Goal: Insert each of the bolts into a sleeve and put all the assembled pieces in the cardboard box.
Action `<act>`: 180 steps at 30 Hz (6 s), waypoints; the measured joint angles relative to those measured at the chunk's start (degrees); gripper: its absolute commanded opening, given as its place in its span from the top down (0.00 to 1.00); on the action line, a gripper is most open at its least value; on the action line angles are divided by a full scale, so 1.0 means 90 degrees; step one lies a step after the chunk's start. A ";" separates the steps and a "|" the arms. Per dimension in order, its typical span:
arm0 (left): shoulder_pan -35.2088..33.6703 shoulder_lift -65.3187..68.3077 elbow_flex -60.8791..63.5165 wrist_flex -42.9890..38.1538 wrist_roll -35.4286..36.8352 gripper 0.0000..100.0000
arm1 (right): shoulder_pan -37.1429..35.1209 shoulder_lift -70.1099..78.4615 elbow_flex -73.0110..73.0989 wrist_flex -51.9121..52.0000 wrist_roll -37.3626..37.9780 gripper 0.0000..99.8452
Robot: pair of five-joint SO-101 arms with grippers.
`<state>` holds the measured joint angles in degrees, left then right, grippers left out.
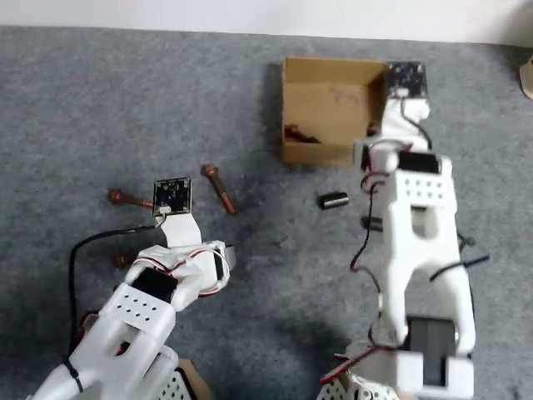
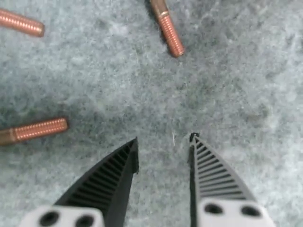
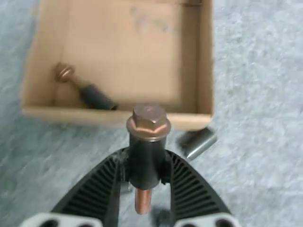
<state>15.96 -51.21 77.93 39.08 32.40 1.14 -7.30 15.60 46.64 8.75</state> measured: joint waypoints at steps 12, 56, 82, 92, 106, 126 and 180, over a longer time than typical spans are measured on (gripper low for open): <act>0.0000 0.0000 0.0000 -0.0020 0.0000 0.83 | 0.0371 0.2823 -0.2969 0.0000 0.0391 1.00; 0.0000 0.0000 0.0000 -0.0020 0.0000 0.83 | 0.0381 0.4005 -0.4913 0.1485 -0.0557 0.78; 0.0000 0.0000 0.0137 -0.0059 0.0000 0.83 | 0.1065 0.4112 -0.4923 0.3165 -0.3116 0.90; 0.0000 0.0000 0.0137 -0.0059 0.0000 0.83 | 0.1084 0.5040 -0.5245 0.3175 -0.3126 0.90; 0.0000 0.0000 0.0137 -0.0059 0.0000 0.83 | 0.1065 0.5099 -0.6203 0.3878 -0.3136 0.90; 0.0000 0.0000 0.0137 -0.0059 0.0000 0.83 | 0.1094 0.5128 -0.7150 0.5626 -0.3604 0.90; 0.0000 0.0000 0.0137 -0.0059 0.0000 0.83 | 0.1006 0.7355 -0.8137 0.5118 -0.6300 0.90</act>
<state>15.96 -51.21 79.16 38.55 32.40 10.20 58.90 -57.63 92.70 -47.96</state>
